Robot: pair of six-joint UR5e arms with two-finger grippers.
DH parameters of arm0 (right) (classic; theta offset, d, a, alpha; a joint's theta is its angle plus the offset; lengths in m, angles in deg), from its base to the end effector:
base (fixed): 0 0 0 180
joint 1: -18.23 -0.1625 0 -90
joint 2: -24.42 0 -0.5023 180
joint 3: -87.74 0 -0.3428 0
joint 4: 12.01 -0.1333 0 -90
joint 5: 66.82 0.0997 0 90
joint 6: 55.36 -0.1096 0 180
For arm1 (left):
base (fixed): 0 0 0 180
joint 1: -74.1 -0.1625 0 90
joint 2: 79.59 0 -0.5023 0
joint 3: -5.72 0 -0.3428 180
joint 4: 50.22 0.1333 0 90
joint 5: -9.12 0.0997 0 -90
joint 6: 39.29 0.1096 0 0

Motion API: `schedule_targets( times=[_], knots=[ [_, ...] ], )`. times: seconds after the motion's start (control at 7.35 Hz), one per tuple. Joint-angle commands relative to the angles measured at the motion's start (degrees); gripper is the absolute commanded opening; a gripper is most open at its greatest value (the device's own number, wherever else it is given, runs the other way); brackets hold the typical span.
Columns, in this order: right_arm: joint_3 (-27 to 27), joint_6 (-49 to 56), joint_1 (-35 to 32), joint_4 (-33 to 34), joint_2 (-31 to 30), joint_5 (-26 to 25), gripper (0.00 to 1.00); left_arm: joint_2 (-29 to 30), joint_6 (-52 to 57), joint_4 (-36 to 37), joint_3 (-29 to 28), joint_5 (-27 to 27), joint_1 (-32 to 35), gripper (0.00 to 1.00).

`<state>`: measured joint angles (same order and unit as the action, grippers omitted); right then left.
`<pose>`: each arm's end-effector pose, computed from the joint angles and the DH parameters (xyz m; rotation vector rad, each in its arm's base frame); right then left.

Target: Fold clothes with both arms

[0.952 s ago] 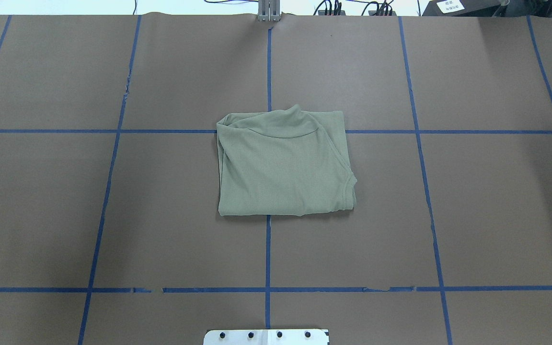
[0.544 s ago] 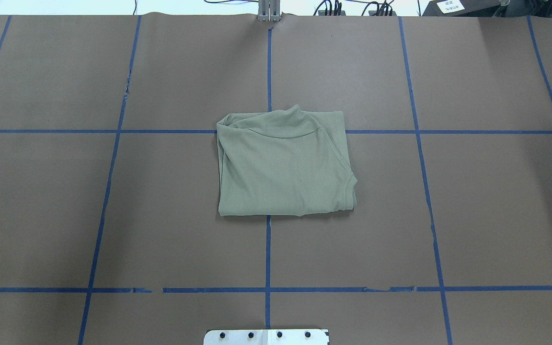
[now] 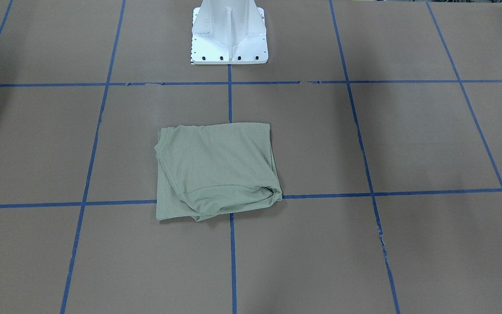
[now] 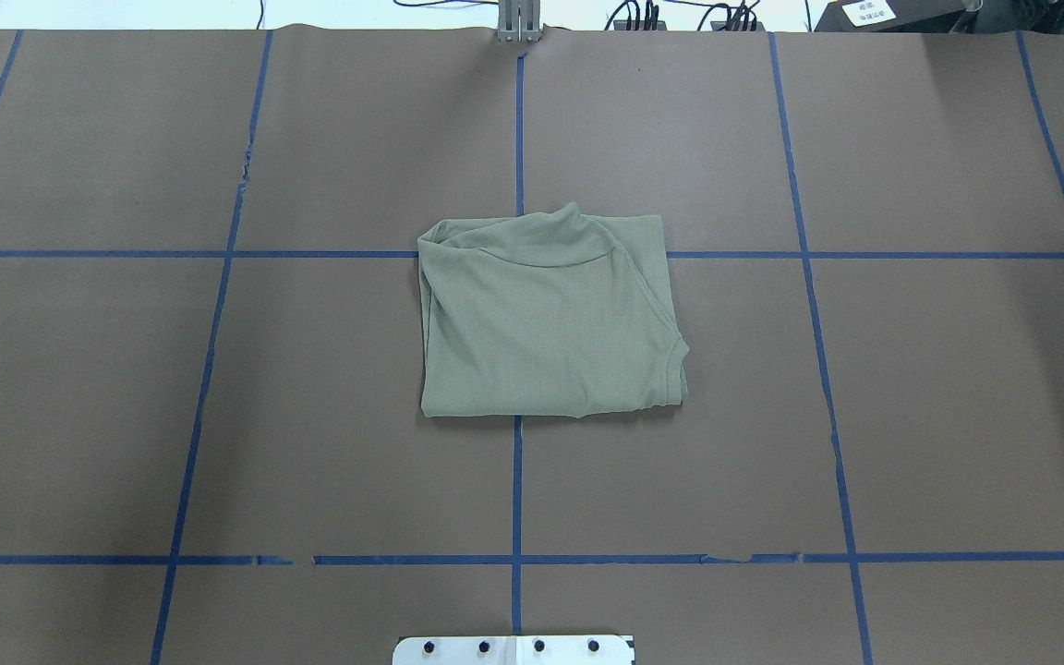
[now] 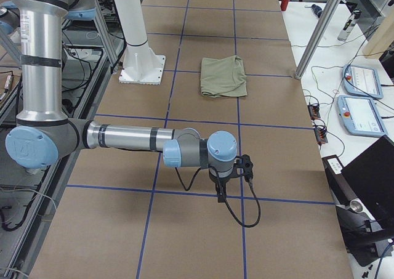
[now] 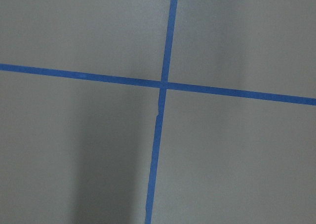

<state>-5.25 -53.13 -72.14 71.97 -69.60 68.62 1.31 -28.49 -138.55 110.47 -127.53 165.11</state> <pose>0.0579 -0.4132 0.7377 0.1005 -0.7906 -0.0653 -0.0601 -0.3654 0.6929 0.1492 0.8041 0.1895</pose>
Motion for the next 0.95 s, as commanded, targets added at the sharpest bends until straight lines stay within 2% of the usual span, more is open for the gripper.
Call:
schedule_targets(
  times=[0.0,0.14,0.82],
  knots=[
    [-4.36,-3.88,-0.06,-0.04,-2.38,-0.35,1.00,-0.22,0.01,-0.09,0.37,-0.19,0.04,1.00],
    [-6.48,-3.90,-0.06,-0.13,-4.40,-0.44,1.00,-0.31,0.10,0.00,1.06,0.33,0.04,1.00],
    [-6.68,-3.99,0.02,-0.13,-4.68,-0.44,1.00,-0.31,0.10,0.09,1.07,0.24,0.04,1.00]
  ],
)
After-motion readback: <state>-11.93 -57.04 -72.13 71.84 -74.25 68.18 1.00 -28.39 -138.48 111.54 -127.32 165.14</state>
